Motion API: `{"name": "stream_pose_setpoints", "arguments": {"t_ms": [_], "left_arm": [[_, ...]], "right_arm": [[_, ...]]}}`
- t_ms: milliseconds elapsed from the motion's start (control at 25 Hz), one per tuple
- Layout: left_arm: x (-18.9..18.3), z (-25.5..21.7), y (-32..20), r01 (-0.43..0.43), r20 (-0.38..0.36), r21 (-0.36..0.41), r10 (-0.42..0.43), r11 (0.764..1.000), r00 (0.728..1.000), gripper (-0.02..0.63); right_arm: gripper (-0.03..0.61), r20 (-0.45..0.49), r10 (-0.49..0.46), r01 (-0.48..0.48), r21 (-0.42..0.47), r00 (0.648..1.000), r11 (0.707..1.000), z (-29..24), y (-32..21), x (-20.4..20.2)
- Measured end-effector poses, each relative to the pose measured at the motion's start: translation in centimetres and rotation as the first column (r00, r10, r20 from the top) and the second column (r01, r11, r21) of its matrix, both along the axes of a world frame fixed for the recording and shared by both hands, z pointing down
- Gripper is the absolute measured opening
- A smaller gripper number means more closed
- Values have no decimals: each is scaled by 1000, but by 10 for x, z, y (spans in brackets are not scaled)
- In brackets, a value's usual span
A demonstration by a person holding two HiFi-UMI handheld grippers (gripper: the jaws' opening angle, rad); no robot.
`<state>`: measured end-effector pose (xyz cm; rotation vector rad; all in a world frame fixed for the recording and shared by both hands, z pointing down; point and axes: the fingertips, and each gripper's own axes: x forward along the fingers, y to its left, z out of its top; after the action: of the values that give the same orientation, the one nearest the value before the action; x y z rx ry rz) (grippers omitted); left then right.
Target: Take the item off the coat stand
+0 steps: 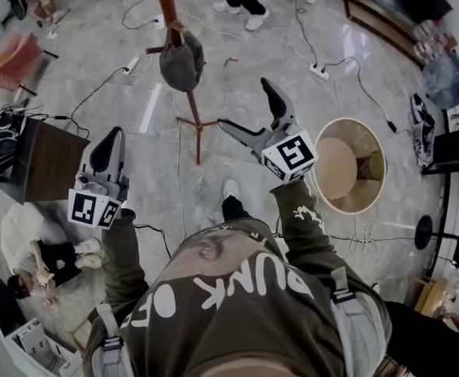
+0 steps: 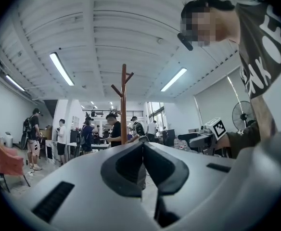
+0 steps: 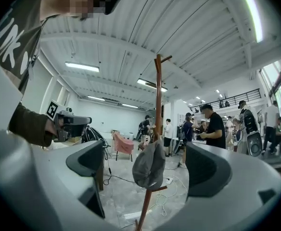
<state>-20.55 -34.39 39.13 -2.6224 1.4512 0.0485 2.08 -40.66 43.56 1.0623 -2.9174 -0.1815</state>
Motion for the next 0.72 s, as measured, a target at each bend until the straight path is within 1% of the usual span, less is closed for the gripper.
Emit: {"name": "stream_pose_setpoints", "arguments": {"t_ms": [200,400,520,720], "left_arm": [[12,-7,-45,39,12,6,-39,999,999,5],[23,-9,-76,77,29,2,-77,997,997,5],[21,-6,-89,94,31,-8,-94,996,995,5],[12,1,-113,100,43,-35,-98,994,994,5]], "right_arm": [[526,7,-70,70,-3,998,998,-3,-57,-9],[526,15,-135,136,-36,991,990,4,-95,-29],[526,-14,-147,146,-51,989,988,13,-115,-50],[526,-32,-134,131,-83,990,988,28,-146,-81]]}}
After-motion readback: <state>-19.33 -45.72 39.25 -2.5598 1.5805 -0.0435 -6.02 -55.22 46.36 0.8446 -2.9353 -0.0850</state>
